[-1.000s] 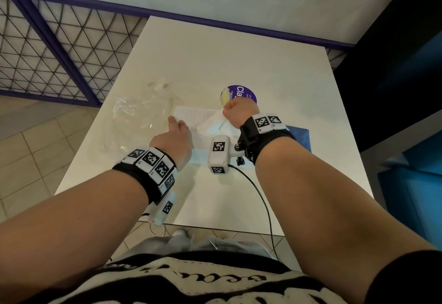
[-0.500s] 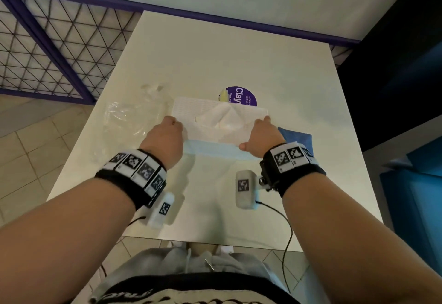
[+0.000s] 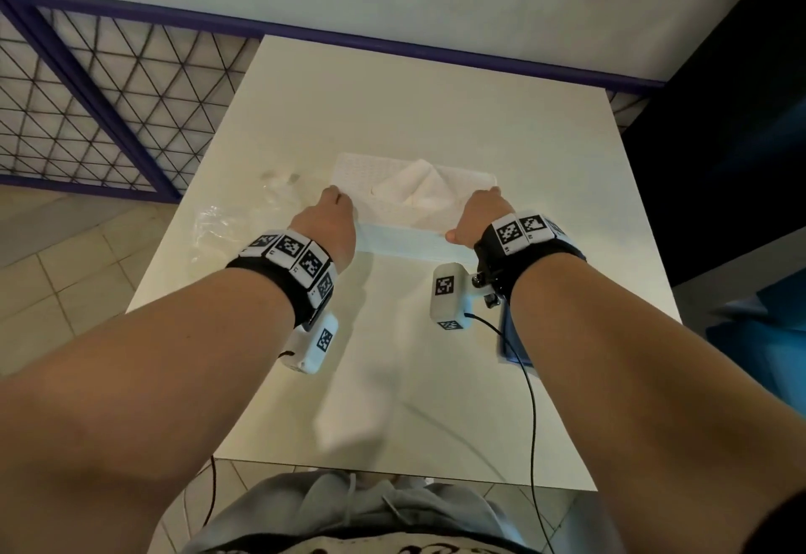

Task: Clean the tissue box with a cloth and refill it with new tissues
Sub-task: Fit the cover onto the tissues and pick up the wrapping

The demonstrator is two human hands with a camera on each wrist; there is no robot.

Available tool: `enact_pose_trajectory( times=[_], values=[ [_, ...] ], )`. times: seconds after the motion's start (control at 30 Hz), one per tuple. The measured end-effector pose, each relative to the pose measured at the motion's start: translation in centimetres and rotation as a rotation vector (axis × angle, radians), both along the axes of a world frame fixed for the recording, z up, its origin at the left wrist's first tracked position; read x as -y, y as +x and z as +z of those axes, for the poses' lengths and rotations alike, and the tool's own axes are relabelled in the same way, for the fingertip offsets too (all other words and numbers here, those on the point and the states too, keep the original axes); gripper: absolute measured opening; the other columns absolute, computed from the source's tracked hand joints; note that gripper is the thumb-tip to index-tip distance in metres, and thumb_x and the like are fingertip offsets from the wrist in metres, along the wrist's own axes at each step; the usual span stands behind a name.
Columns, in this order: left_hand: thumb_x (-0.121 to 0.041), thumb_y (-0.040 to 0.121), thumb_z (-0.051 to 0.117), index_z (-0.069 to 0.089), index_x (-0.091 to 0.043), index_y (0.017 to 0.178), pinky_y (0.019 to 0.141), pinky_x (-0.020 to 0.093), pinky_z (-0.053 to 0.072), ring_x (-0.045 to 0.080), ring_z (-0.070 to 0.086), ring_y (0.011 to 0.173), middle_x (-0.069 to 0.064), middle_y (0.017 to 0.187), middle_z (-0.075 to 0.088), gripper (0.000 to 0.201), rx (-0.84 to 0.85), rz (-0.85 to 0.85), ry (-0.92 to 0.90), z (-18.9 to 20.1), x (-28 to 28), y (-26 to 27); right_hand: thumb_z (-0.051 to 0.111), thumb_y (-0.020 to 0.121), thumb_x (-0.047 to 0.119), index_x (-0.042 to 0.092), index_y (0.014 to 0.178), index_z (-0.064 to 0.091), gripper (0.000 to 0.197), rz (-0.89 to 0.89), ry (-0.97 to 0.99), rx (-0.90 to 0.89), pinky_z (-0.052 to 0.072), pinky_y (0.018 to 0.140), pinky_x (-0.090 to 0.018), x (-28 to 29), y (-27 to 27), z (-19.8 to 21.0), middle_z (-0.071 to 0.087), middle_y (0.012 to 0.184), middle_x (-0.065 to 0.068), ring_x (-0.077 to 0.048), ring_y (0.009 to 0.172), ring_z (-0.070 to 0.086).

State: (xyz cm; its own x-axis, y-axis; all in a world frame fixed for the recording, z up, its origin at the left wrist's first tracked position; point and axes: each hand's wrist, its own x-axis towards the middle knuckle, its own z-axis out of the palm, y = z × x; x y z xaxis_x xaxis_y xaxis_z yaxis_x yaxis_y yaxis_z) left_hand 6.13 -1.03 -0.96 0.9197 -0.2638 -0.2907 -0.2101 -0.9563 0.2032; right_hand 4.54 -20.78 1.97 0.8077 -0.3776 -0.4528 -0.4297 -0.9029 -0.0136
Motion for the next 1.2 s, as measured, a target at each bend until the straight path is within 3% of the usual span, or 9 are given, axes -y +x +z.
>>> enact_pose_trajectory(
  times=[0.17, 0.23, 0.33, 0.5, 0.67, 0.8, 0.87, 1.0, 1.2],
  values=[
    [-0.004, 0.080, 0.050, 0.029, -0.022, 0.144, 0.109, 0.050, 0.025, 0.027, 0.034, 0.138, 0.001, 0.161, 0.011, 0.070, 0.181, 0.182, -0.212, -0.5, -3.4, -0.9, 0.057, 0.086, 0.018, 0.015, 0.132, 0.041, 0.049, 0.111, 0.163, 0.441, 0.048, 0.095, -0.043, -5.7, -1.7, 1.7, 0.050, 0.129, -0.006, -0.027, 0.117, 0.050],
    [-0.013, 0.081, 0.054, 0.035, -0.024, 0.138, 0.108, 0.053, 0.023, 0.028, 0.031, 0.138, 0.004, 0.157, 0.021, 0.061, 0.329, 0.360, -0.203, -0.9, -5.8, -1.6, 0.052, 0.091, 0.026, 0.015, 0.126, 0.050, 0.037, 0.241, 0.307, 0.385, 0.049, 0.092, -0.038, -9.3, -2.5, 1.4, 0.058, 0.123, -0.005, -0.025, 0.114, 0.054],
    [-0.021, 0.085, 0.053, 0.031, -0.024, 0.139, 0.108, 0.052, 0.023, 0.033, 0.028, 0.137, 0.010, 0.153, 0.024, 0.059, 0.203, 0.680, -0.169, -1.6, -9.5, -2.5, 0.048, 0.095, 0.033, 0.006, 0.130, 0.050, 0.044, 0.264, 0.502, 0.167, 0.043, 0.098, -0.033, -13.4, -2.5, -1.0, 0.055, 0.133, -0.010, -0.027, 0.121, 0.052],
    [-0.027, 0.092, 0.050, 0.023, 0.002, 0.141, 0.102, 0.046, 0.036, 0.042, 0.041, 0.128, 0.025, 0.143, 0.037, 0.063, -0.086, 0.982, -0.217, -3.3, -14.1, -2.4, 0.054, 0.083, 0.056, 0.004, 0.138, 0.041, 0.077, -0.143, 0.799, 0.016, 0.053, 0.092, -0.043, -18.1, -1.4, -6.0, 0.061, 0.124, -0.014, -0.032, 0.105, 0.063],
    [-0.039, 0.084, 0.065, 0.039, 0.009, 0.132, 0.081, 0.036, 0.044, 0.037, 0.055, 0.116, 0.022, 0.128, 0.056, 0.072, -0.160, 0.864, -0.205, -4.0, -16.0, -2.8, 0.064, 0.080, 0.037, 0.008, 0.130, 0.045, 0.061, -0.252, 0.892, 0.071, 0.056, 0.084, -0.042, -20.2, -0.7, -7.1, 0.060, 0.115, -0.012, -0.031, 0.100, 0.063],
    [-0.024, 0.095, 0.049, 0.058, 0.005, 0.122, 0.090, 0.036, 0.042, 0.037, 0.053, 0.118, 0.022, 0.129, 0.057, 0.040, -0.213, 0.789, -0.297, -2.9, -16.2, -3.1, 0.059, 0.082, 0.020, 0.015, 0.085, 0.056, 0.006, -0.096, 0.823, 0.026, 0.043, 0.052, -0.024, -20.2, -0.7, -6.4, 0.060, 0.092, -0.004, -0.017, 0.062, 0.054],
    [-0.021, 0.091, 0.053, 0.064, -0.002, 0.113, 0.084, 0.034, 0.045, 0.035, 0.058, 0.109, 0.018, 0.119, 0.062, 0.031, -0.168, 0.866, -0.471, -2.6, -16.8, -2.9, 0.062, 0.084, 0.016, 0.021, 0.070, 0.050, 0.019, -0.129, 0.954, 0.066, 0.043, 0.052, -0.022, -19.7, -0.8, -5.8, 0.056, 0.082, -0.001, -0.012, 0.057, 0.048],
    [-0.019, 0.088, 0.067, 0.067, -0.016, 0.092, 0.069, 0.032, 0.055, 0.016, 0.068, 0.073, -0.001, 0.087, 0.065, 0.006, -0.245, 0.903, -1.213, -0.7, -16.6, -3.8, 0.071, 0.079, 0.032, 0.014, 0.106, 0.059, 0.035, -0.328, 1.242, 0.167, 0.054, 0.073, -0.036, -17.3, -2.0, -2.3, 0.066, 0.103, -0.002, -0.019, 0.076, 0.060],
    [-0.014, 0.093, 0.058, 0.062, -0.020, 0.096, 0.053, 0.025, 0.047, 0.018, 0.064, 0.057, 0.005, 0.084, 0.071, 0.007, -0.418, 0.574, -1.378, 2.1, -13.1, -4.9, 0.058, 0.089, 0.023, 0.025, 0.101, 0.063, 0.013, -0.352, 1.279, 0.299, 0.039, 0.052, -0.024, -10.8, -3.2, 1.2, 0.075, 0.083, -0.004, -0.014, 0.041, 0.045]
  ],
)
